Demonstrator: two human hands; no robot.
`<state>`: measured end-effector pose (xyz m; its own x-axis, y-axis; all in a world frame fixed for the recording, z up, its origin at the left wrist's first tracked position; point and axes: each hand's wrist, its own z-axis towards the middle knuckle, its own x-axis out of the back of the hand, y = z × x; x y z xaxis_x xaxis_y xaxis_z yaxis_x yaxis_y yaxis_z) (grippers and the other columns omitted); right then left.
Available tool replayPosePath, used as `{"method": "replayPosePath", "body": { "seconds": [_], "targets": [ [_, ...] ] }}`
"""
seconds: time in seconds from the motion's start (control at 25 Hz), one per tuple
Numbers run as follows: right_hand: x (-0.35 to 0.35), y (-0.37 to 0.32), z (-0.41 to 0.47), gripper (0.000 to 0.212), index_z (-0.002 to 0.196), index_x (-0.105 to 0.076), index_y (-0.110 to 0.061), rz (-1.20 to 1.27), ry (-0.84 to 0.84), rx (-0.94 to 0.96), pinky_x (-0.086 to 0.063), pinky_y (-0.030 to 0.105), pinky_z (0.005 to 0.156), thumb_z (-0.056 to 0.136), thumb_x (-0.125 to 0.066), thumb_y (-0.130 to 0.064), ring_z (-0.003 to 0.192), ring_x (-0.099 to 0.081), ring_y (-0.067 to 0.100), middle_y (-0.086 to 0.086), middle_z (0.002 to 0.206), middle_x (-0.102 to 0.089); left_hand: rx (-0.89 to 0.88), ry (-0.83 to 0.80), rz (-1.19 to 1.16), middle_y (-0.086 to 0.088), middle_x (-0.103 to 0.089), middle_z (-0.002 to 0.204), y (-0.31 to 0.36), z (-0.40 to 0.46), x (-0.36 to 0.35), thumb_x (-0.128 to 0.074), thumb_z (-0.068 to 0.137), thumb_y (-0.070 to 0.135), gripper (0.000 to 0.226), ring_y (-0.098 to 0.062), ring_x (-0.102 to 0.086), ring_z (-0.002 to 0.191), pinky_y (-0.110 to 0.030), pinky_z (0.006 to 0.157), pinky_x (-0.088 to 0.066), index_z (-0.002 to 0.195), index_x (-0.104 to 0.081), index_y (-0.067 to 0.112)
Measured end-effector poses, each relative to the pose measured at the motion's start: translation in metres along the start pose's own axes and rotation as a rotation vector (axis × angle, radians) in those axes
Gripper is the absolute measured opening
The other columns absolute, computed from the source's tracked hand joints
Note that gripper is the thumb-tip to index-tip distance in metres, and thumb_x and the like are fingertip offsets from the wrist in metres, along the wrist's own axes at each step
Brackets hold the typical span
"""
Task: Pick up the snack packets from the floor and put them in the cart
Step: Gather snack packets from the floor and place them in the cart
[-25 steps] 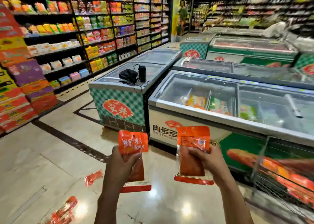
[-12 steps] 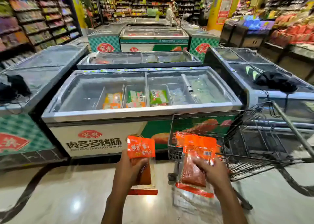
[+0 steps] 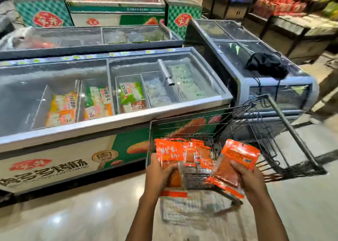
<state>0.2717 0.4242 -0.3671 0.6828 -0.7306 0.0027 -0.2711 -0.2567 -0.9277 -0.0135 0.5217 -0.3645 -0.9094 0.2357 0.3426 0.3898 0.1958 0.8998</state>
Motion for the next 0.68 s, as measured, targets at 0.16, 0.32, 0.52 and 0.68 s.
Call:
{"method": "replayPosePath", "body": {
  "seconds": [0.16,0.32,0.52,0.68],
  "targets": [
    [0.008,-0.008,0.073,0.033,0.114,-0.069,0.0,-0.032,0.023,-0.047,-0.064,0.033,0.067,0.082,-0.076,-0.002,0.067,-0.074,0.016,0.015,0.099,-0.076,0.029,-0.066,0.065,-0.003,-0.069,0.118,0.006,0.057,-0.051,-0.081,0.076,0.048,0.075,-0.028,-0.065,0.108,-0.039,0.089,-0.052,0.133,-0.042,0.018],
    [0.019,-0.001,0.154,0.03,0.111,-0.071,-0.002,-0.12,0.005,-0.113,-0.062,0.031,0.066,0.082,-0.078,-0.004,0.074,-0.075,0.023,0.014,0.096,-0.077,0.057,-0.138,0.073,-0.003,-0.064,0.125,0.007,0.112,-0.103,-0.079,0.081,0.045,0.082,-0.027,-0.063,0.114,-0.033,0.087,-0.05,0.142,-0.034,0.015],
    [0.022,0.034,0.264,0.026,0.104,-0.072,-0.007,-0.217,-0.071,-0.198,-0.059,0.05,0.089,0.08,-0.081,-0.008,0.089,-0.074,0.035,0.019,0.104,-0.076,0.123,-0.132,0.103,0.003,-0.066,0.106,-0.013,0.182,-0.179,-0.079,0.08,0.047,0.06,-0.022,-0.066,0.101,-0.033,0.078,-0.053,0.118,-0.041,0.02],
    [0.009,0.08,0.333,0.023,0.101,-0.072,-0.012,-0.301,-0.157,-0.26,-0.059,0.042,0.082,0.08,-0.081,-0.008,0.084,-0.074,0.027,0.015,0.103,-0.078,0.159,-0.17,0.157,0.007,-0.064,0.094,-0.047,0.232,-0.24,-0.075,0.083,0.05,0.065,-0.016,-0.064,0.086,-0.036,0.075,-0.057,0.126,-0.035,0.023]
  ]
}}
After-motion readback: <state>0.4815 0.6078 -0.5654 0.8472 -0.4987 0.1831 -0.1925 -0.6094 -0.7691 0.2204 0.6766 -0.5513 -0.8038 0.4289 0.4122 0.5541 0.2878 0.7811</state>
